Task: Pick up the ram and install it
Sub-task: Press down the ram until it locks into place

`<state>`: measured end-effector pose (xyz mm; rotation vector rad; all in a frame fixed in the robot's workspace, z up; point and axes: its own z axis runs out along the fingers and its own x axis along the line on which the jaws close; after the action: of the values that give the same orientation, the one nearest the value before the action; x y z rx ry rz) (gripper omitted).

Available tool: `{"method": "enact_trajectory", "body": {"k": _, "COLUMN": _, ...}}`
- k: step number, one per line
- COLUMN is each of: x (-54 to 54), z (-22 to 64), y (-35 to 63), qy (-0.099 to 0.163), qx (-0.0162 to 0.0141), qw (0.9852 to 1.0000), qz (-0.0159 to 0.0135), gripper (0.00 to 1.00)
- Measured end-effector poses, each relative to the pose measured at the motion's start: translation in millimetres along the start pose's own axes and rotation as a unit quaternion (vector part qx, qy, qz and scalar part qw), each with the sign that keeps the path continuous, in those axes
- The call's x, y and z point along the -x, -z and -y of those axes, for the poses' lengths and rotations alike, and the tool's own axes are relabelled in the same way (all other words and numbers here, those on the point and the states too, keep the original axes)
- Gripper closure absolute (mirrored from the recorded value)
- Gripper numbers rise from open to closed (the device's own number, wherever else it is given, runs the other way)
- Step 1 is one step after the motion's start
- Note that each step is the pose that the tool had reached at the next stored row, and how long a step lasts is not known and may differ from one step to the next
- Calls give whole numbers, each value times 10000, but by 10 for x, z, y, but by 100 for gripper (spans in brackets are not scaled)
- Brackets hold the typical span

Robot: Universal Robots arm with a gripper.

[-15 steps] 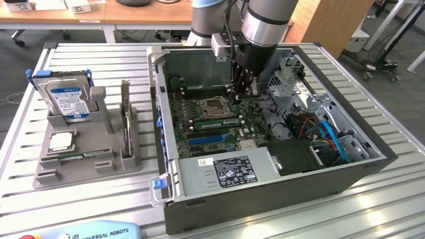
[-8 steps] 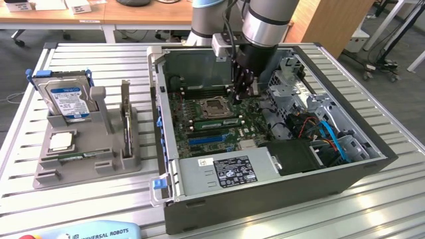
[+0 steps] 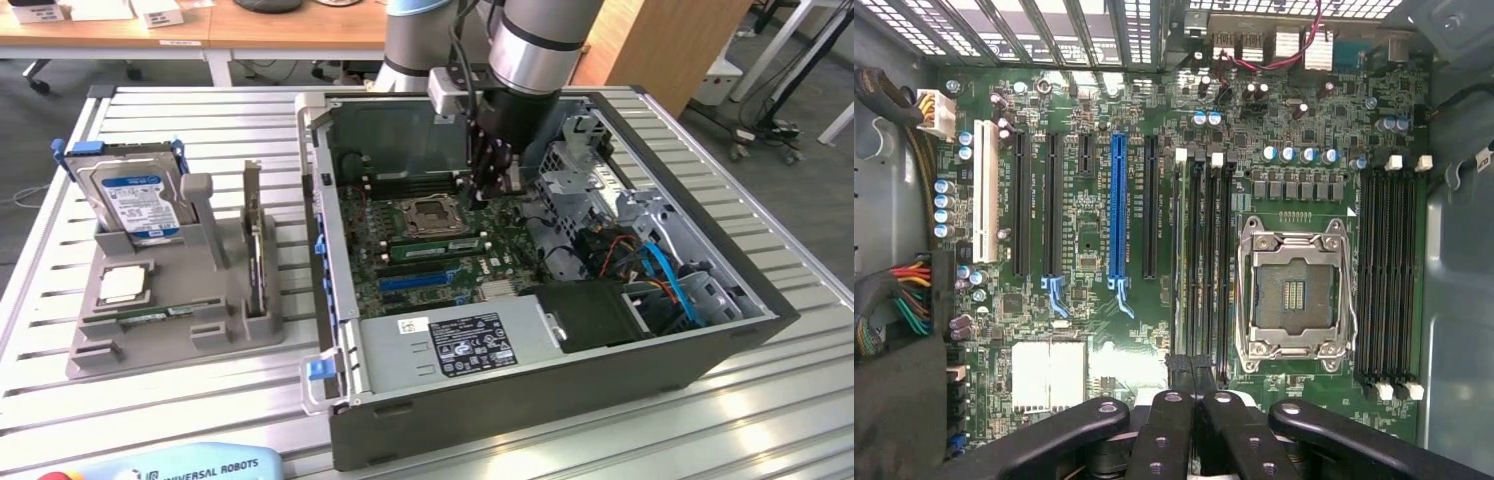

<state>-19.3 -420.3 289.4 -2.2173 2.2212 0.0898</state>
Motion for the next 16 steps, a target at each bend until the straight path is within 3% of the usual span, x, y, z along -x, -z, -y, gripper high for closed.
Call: {"method": "enact_trajectory", "body": {"k": 16, "x": 0, "z": 13, "y": -14, "qy": 0, "qx": -1, "qw": 10000, "qz": 3, "gripper": 90}}
